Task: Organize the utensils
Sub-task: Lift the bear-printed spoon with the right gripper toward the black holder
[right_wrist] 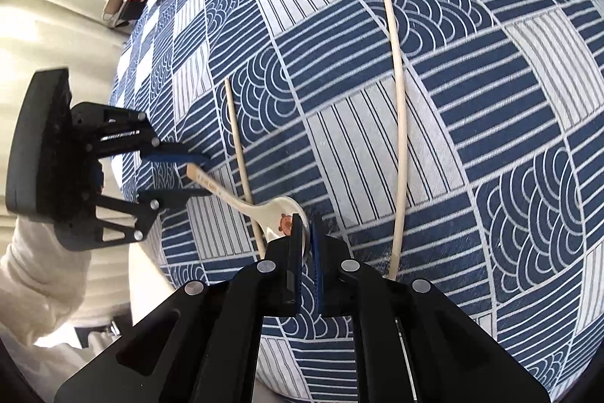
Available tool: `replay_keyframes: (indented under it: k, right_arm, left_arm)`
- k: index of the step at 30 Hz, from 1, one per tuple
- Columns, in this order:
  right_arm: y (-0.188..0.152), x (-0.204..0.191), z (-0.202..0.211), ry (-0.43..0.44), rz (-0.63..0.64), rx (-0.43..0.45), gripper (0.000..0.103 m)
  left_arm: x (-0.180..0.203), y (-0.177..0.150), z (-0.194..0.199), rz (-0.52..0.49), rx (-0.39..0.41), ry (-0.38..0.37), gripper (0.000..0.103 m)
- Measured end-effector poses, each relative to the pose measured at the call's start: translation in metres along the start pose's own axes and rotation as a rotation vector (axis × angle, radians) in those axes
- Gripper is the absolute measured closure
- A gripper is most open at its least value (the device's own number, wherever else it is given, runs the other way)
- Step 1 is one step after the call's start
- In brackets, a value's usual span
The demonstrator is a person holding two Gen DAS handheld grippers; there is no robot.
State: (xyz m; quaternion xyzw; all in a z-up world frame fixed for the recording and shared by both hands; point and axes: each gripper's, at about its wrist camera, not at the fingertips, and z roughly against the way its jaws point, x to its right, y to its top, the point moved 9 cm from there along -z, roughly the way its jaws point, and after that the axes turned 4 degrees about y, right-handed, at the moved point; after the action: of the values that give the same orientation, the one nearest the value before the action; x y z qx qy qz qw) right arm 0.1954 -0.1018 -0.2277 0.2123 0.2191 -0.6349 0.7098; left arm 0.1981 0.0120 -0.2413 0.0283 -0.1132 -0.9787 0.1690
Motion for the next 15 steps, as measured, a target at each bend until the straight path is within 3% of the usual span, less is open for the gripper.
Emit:
replay_keyframes:
  k: [8, 15]
  right_arm:
    - [0.020, -0.021, 0.037, -0.038, 0.101, 0.059, 0.098]
    - [0.049, -0.037, 0.083, -0.108, 0.215, 0.137, 0.098]
  left_arm:
    - [-0.009, 0.008, 0.030, 0.067, 0.074, 0.003, 0.082]
    - [-0.023, 0.030, 0.068, 0.102, 0.145, 0.099, 0.082]
